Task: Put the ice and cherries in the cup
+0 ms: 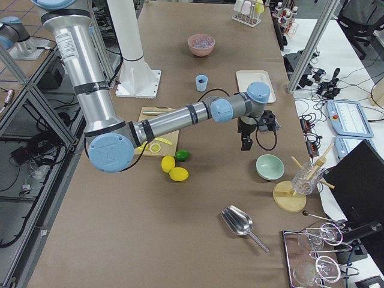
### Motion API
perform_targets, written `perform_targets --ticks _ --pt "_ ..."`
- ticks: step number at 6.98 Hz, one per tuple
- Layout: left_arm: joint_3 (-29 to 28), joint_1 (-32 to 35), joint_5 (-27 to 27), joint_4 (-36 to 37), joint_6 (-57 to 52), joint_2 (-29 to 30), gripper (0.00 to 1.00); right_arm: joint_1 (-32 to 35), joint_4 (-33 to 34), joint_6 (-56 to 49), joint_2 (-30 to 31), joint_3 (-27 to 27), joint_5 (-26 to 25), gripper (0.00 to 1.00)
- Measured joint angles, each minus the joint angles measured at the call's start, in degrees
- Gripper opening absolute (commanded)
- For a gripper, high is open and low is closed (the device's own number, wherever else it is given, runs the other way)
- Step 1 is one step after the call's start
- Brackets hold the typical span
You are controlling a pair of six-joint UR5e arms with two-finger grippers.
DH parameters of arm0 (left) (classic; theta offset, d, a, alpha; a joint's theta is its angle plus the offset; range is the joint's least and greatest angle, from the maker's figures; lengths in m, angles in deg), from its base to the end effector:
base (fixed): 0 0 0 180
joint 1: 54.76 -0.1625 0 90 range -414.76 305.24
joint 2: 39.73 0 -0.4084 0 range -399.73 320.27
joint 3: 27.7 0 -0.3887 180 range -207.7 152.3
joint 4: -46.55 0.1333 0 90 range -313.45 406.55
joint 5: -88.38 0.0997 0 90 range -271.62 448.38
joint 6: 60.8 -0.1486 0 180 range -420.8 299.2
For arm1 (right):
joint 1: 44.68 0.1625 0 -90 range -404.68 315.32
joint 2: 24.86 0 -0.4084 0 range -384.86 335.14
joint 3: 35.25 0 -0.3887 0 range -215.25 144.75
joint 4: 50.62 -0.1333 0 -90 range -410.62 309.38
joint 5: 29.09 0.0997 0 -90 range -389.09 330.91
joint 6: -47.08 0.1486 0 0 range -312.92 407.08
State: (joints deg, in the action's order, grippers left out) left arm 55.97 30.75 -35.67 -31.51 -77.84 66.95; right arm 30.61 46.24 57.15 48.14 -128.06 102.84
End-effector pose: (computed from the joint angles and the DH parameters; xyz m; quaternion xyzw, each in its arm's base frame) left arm -0.0033 -0.5979 0.6097 0.0188 0.2925 0.1746 0.9400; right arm -0.1213 -0.5958 0.5067 0.0266 -0.3698 -0.0779 0.9254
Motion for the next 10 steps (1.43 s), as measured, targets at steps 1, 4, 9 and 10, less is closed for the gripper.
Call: perform_targets --ticks 1,4,9,10 --pt "-0.20 1.13 -1.15 0.29 0.06 -0.22 0.97 2.81 5.40 -7.94 0.05 0.15 -3.10 1.00" --pt "-2.47 5.75 -2.85 1.44 2.97 -0.54 0.97 10.71 12.14 -15.88 1.92 1.40 -5.27 1.00" --pt "-4.28 10.12 -3.92 -2.02 6.27 -0.60 0.98 15.54 10.08 -16.03 4.61 5.39 -5.11 1.00" --pt "-4.13 10.35 -4.03 -2.66 6.38 -0.58 0.98 15.56 7.50 -15.79 5.47 5.85 -5.25 1.00"
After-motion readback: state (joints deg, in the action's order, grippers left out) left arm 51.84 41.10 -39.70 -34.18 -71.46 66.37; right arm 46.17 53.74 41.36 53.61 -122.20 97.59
